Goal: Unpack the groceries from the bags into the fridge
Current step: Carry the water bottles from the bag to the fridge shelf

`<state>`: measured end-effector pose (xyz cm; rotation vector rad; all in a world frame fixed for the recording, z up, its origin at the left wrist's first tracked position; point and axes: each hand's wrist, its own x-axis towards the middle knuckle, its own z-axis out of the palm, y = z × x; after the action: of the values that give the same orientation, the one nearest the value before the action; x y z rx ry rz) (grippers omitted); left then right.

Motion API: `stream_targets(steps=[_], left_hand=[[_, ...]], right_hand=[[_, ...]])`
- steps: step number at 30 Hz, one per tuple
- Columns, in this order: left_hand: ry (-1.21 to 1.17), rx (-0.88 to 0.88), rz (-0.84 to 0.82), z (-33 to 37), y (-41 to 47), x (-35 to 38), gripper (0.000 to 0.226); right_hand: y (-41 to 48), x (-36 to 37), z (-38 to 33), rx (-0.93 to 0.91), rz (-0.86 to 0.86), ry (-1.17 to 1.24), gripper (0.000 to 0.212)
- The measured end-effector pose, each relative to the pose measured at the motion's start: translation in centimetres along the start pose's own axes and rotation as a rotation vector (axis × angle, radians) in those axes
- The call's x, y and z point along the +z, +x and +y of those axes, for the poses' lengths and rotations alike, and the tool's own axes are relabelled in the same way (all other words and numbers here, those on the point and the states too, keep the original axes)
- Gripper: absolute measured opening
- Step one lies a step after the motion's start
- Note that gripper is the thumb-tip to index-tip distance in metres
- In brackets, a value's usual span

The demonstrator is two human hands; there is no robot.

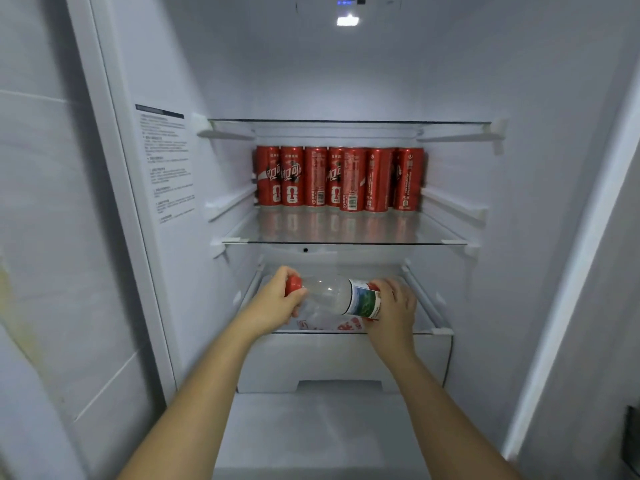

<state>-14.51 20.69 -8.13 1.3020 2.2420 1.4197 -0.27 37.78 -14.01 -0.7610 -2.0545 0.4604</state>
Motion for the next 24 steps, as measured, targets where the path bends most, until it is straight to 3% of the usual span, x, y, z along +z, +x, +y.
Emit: stream_targets(steps=[11,18,20,24], left_hand=[[0.058,-0.109,-0.041,-4.2,0.0,0.3,0.024],[0.350,-0.123,-0.007,-4.3,-0.7,0.4,0.035],[0.456,-0.124,-0.013,-3.3,-0.1,0.5,0.043],[0.510,-0.035,-0.060,-0.4,1.4,3.4,0.084]], right_hand=[[1.5,1.4,0.0,0.053,-0.242,-0.059,0.071],[2.6,2.4,0.9,0.084,-0.319,-0.003,0.079],[2.8,2.6,1.1,0.110,-0.313,0.007,0.082],[2.9,2.9,0.8,0.224,-0.327,0.006,0.099]])
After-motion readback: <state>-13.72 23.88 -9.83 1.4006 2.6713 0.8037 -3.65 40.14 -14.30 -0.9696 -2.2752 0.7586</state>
